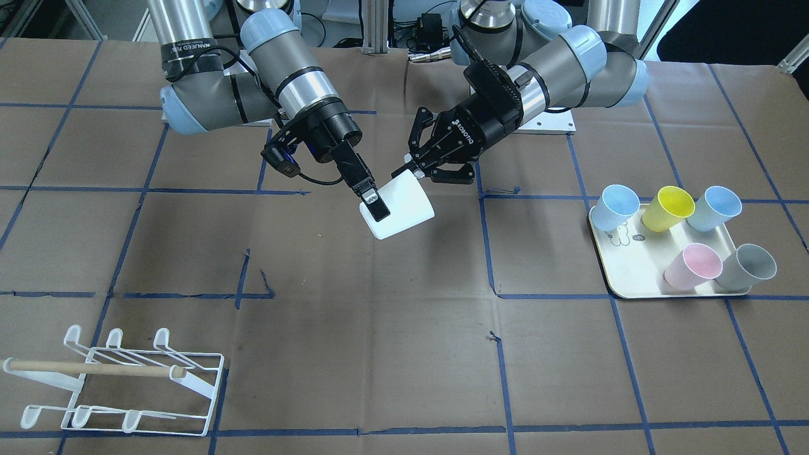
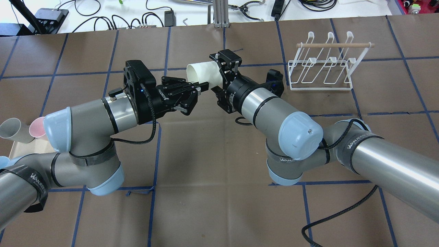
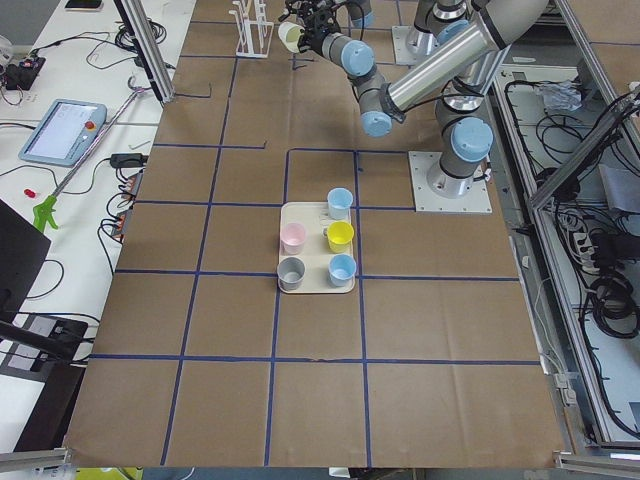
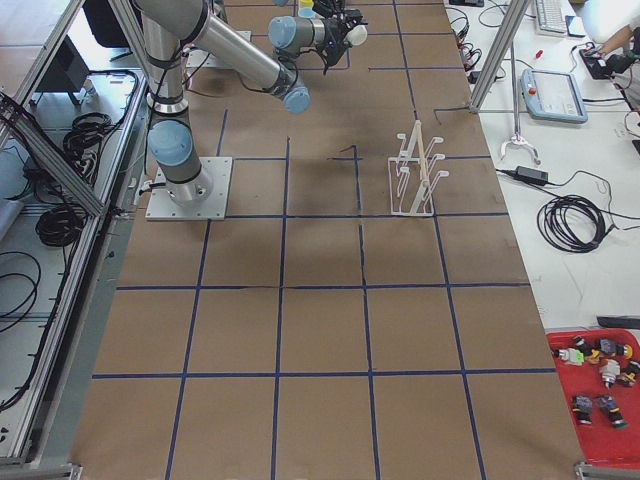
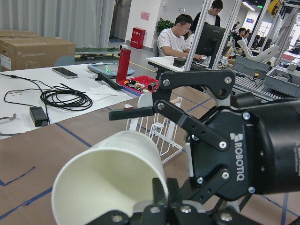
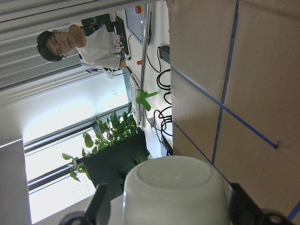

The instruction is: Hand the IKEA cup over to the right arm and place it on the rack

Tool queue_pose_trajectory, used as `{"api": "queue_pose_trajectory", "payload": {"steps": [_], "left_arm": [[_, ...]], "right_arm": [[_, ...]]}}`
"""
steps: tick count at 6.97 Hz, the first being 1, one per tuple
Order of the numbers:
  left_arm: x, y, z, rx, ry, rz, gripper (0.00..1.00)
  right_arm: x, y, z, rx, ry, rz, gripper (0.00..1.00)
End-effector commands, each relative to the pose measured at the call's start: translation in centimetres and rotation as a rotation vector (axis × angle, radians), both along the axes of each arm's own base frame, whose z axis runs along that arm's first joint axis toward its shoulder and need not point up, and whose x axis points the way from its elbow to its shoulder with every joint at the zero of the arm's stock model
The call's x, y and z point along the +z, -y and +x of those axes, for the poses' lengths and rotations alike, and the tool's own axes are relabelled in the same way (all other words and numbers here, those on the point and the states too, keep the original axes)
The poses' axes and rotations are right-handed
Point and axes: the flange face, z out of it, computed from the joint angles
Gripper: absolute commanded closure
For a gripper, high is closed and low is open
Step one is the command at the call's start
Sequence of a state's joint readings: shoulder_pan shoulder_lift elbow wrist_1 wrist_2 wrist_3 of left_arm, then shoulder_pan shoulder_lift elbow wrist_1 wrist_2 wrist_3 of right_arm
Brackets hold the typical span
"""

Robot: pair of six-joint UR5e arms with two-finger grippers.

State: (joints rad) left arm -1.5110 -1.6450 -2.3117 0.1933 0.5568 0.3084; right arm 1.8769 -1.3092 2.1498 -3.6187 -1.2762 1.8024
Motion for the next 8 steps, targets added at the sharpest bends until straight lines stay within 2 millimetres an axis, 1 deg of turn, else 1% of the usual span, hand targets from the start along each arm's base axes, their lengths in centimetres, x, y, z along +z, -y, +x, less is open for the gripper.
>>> {"api": "queue_pose_trajectory", "payload": {"steps": [1, 3, 4, 5, 6, 7, 8], "left_arm": [[-0.04, 0.02, 0.00, 0.000, 0.000, 0.001, 0.96], [0.08, -0.04, 0.00, 0.000, 0.000, -0.002, 0.96], [0.25, 0.01, 0.01, 0.001, 0.001, -0.007, 0.79], [0.51, 0.22, 0.05, 0.005, 0.004, -0.013, 0.50], [0.46, 0.24, 0.04, 0.005, 0.001, -0.009, 0.19], [0.52, 0.29, 0.10, 0.018, -0.019, 0.023, 0.09], [0.64, 0.37, 0.24, 0.029, -0.026, 0.033, 0.02]], "right_arm": [[0.00, -0.07, 0.15, 0.008, 0.001, 0.000, 0.42], [0.10, -0.13, 0.18, 0.013, 0.003, -0.003, 0.58], [0.14, -0.10, 0.20, 0.014, 0.004, -0.002, 0.61], [0.14, -0.05, 0.14, 0.013, 0.004, -0.002, 0.64], [0.08, -0.04, 0.15, 0.013, 0.004, -0.002, 0.66], [0.16, -0.06, 0.14, 0.013, 0.004, -0.004, 0.69], [0.10, -0.05, 0.14, 0.016, -0.003, -0.009, 0.79]]}}
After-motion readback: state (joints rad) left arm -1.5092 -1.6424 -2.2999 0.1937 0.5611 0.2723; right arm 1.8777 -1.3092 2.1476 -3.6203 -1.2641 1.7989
